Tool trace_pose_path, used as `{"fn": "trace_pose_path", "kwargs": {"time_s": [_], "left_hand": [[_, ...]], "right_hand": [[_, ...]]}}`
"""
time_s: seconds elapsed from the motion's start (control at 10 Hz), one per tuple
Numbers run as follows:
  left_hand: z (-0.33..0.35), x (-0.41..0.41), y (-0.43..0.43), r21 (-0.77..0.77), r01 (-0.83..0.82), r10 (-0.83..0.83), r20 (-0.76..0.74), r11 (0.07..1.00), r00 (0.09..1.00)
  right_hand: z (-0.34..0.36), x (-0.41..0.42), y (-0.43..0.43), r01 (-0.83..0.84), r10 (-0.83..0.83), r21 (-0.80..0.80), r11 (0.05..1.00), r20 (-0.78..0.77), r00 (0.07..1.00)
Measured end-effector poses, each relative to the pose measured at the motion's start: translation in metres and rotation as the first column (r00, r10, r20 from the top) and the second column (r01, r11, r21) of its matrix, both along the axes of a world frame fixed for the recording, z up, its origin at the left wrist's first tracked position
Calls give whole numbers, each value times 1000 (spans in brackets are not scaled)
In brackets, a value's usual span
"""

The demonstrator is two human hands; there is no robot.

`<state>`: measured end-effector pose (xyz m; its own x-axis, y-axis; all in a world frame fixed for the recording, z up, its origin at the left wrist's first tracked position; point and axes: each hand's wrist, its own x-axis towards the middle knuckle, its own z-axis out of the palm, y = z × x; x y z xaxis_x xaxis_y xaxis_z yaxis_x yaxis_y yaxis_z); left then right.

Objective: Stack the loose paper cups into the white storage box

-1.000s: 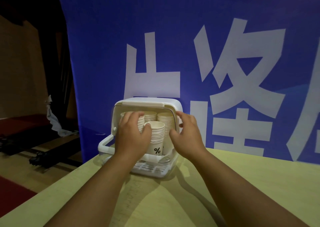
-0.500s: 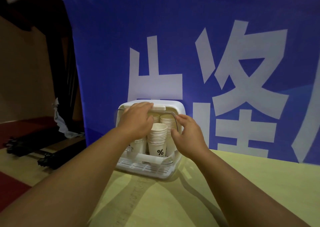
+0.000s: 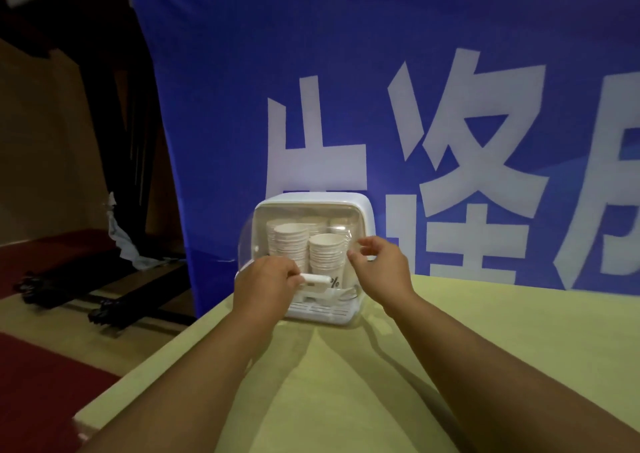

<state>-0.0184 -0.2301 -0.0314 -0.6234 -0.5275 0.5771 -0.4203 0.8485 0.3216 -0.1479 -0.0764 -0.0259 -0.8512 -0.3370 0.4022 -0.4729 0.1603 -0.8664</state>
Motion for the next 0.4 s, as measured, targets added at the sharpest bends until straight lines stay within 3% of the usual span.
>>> {"fn": "trace_pose_path", "kwargs": {"time_s": [0.2,0.4], "left_hand": [[-13,8,16,-5,-25,25,7,1000,1000],[-5,5,54,86,90,-91,2,992,996]], "right_hand": [[-9,22,6,-57,56,71,996,15,998],[-15,22,28,-165,159,100,981,63,985]]}}
